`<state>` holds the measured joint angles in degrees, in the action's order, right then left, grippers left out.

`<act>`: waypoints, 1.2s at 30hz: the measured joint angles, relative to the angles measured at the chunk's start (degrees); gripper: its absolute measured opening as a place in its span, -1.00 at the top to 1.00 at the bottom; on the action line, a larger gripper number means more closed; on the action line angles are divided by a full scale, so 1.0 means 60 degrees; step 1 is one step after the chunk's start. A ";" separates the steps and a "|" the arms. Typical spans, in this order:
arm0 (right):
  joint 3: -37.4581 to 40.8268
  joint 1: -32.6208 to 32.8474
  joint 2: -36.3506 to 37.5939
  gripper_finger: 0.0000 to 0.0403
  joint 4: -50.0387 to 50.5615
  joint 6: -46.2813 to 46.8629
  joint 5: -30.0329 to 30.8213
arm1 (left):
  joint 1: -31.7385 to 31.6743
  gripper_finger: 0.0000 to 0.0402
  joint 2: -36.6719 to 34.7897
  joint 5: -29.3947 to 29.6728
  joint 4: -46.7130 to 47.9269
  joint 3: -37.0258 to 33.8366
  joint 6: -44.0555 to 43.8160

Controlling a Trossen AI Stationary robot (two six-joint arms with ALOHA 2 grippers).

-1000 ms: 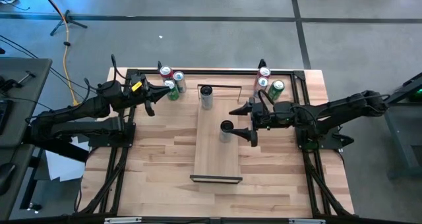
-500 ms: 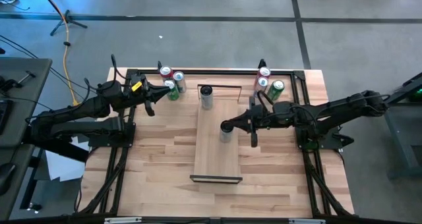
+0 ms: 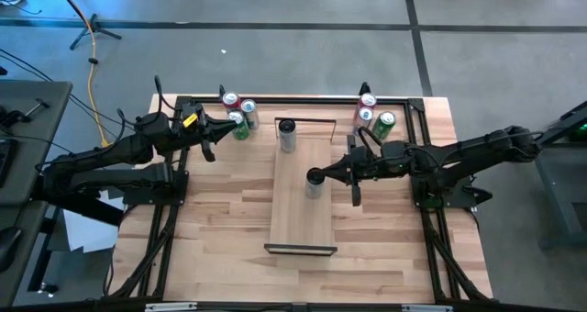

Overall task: Place canned beverage on shelf
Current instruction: Put the left white-pink soda can, aligned with the other white-pink soda can on the shelf

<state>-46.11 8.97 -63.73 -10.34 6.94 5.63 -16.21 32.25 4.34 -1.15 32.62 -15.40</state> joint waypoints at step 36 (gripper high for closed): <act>0.3299 0.1816 -0.1714 1.00 -0.2298 0.2539 0.1659 | 0.0004 1.00 -0.0004 0.0098 -0.0001 0.0000 -0.0008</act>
<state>-26.32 19.86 -74.01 -24.13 22.17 15.58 -16.19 32.23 4.93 -1.15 32.62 -15.44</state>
